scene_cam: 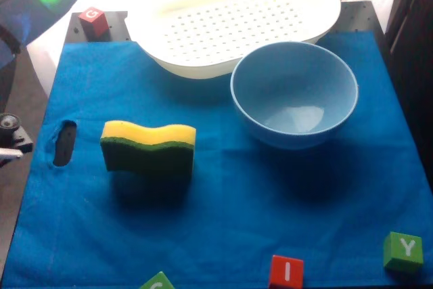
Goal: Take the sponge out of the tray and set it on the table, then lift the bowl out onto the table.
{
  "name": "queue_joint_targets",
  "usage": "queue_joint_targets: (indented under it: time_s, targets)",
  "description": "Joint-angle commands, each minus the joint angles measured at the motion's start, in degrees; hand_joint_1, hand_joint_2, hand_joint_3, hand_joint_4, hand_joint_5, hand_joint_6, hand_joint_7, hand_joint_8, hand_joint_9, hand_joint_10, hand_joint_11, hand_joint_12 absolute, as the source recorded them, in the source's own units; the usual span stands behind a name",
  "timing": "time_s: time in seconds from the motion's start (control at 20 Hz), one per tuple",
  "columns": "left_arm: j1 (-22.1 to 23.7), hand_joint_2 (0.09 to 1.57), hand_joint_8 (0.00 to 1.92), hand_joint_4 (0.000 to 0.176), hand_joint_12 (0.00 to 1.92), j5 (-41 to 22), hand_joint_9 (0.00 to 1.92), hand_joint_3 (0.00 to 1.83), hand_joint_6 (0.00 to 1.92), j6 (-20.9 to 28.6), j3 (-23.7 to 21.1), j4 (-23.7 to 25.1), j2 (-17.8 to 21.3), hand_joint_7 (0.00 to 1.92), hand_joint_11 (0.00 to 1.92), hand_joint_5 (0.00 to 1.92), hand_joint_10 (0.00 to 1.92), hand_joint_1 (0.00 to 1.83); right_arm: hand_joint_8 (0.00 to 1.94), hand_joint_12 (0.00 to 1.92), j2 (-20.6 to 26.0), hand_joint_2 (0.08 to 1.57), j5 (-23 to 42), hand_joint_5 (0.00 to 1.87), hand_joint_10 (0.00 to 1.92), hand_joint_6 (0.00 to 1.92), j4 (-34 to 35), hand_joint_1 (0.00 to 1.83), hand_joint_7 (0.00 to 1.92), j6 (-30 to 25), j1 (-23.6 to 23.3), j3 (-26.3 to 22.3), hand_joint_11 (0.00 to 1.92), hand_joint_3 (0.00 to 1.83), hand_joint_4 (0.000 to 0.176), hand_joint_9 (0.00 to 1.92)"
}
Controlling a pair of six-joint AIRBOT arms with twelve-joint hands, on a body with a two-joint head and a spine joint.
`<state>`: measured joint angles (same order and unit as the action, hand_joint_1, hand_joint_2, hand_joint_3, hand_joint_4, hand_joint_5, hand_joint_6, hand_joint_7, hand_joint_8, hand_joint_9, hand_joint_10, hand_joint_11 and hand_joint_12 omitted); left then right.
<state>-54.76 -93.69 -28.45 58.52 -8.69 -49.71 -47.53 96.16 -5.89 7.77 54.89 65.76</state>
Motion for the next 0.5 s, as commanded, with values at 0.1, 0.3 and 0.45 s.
queue_joint_targets:
  time_s: [0.1, 0.3, 0.45]
  targets:
    - [0.5, 1.3, 1.05, 0.0, 1.59, -5.6, 0.7, 0.0, 1.51, 2.0, -1.2, -1.7, 0.7, 0.78, 0.36, 0.66, 1.11, 0.95, 1.08, 1.6, -1.9, 1.15, 4.9, 0.92, 1.27, 1.12, 2.6, 1.09, 1.0, -0.4, -2.5, -0.7, 0.48, 0.0, 0.0, 0.87]
    - [1.7, 1.41, 1.69, 0.0, 1.79, -5.6, 0.26, 0.0, 1.31, 5.6, -1.2, -4.5, -3.4, 0.36, 0.12, 0.49, 1.72, 0.32, 1.82, 1.92, -6.8, 1.36, 5.0, 0.49, 1.86, 1.71, 6.3, 0.33, 0.63, -1.3, -3.9, -0.3, 0.44, 0.0, 0.068, 0.6]
    - [3.0, 1.38, 1.75, 0.0, 1.62, -5.6, 0.19, 0.01, 1.5, 7.2, -0.3, -4.2, -4.6, 0.33, 0.0, 0.35, 1.81, 0.23, 1.75, 1.9, -8.5, 1.31, 5.0, 0.53, 1.8, 1.71, 5.9, 0.24, 0.65, -4.0, -5.4, 1.0, 0.34, 0.0, 0.051, 0.59]
